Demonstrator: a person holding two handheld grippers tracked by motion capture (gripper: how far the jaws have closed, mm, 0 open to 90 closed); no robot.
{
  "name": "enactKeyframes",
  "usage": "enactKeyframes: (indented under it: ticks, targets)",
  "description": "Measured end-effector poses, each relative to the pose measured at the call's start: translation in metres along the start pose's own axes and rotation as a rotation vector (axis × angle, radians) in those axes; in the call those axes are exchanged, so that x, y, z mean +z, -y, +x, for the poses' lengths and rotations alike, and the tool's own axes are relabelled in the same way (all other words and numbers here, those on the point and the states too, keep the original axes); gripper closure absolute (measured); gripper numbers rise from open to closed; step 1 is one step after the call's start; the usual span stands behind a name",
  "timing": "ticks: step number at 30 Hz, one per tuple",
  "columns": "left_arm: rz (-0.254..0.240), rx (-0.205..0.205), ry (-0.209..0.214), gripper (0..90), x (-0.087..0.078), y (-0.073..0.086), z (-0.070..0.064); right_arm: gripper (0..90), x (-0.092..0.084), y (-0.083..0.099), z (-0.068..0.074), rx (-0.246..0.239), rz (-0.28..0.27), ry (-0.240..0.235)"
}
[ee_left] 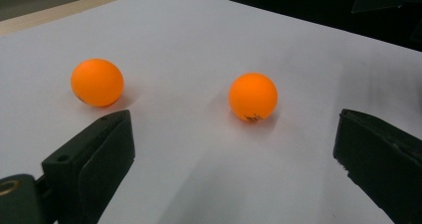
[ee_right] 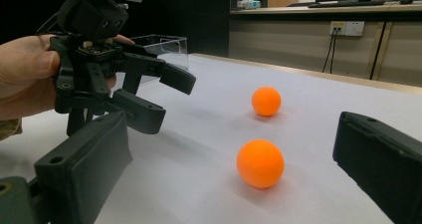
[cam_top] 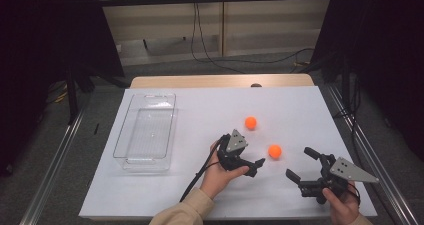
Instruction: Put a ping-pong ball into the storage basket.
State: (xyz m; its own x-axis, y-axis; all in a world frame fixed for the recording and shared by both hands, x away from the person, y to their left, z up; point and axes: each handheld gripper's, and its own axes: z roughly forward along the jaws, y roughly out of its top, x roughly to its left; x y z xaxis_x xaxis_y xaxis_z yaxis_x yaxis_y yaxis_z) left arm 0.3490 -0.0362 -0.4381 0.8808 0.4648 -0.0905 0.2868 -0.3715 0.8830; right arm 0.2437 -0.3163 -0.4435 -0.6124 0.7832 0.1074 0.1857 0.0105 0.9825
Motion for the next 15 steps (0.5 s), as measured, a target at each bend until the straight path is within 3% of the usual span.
enactKeyframes:
  ticks: [15]
  targets:
    - [0.006,-0.006,0.001,3.0,0.0026,0.0001,-0.0004,1.1,0.0003,0.0001,0.0001,-0.003,0.002,0.0]
